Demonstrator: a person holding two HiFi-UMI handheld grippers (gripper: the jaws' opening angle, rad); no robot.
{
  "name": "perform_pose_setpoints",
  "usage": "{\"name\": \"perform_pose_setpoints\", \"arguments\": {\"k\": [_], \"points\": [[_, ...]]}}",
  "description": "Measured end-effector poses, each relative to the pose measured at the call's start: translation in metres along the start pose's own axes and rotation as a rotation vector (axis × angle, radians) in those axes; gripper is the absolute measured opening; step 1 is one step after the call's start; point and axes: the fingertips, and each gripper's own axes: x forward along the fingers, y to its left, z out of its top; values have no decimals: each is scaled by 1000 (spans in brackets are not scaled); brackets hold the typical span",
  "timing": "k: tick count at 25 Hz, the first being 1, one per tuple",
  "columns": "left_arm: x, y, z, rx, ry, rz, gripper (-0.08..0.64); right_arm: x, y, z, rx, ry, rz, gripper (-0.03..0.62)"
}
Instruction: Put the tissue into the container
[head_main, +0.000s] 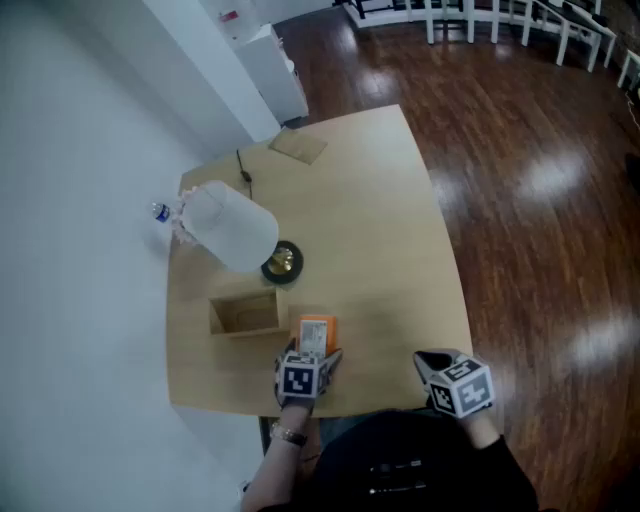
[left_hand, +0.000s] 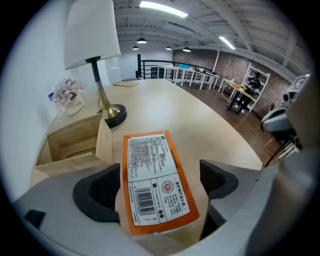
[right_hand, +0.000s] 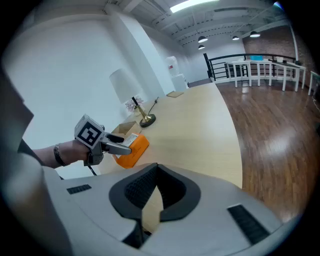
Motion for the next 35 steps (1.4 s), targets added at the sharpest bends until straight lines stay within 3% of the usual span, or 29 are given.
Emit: {"name": "perform_pose_setpoints", "arguments": {"k": [8, 15, 18, 23, 27, 35], "points": [[21, 14, -13, 27, 78, 19, 478, 2, 18, 11, 4, -7, -6, 0], [13, 7, -17, 144, 77, -119, 395, 2, 27, 21, 59, -38, -59, 0], [-15, 1, -13, 231, 21, -205, 393, 3, 39, 33, 64, -64, -72, 0], [-72, 40, -12, 389, -28, -219, 391, 24, 65, 46, 51, -78, -69, 0], [-97, 75, -18, 500, -19, -277, 390, 45, 88, 52, 31, -72, -58, 0], [-113, 152, -2, 858, 29, -337, 390, 66, 118, 45, 48, -40, -79, 0]]}}
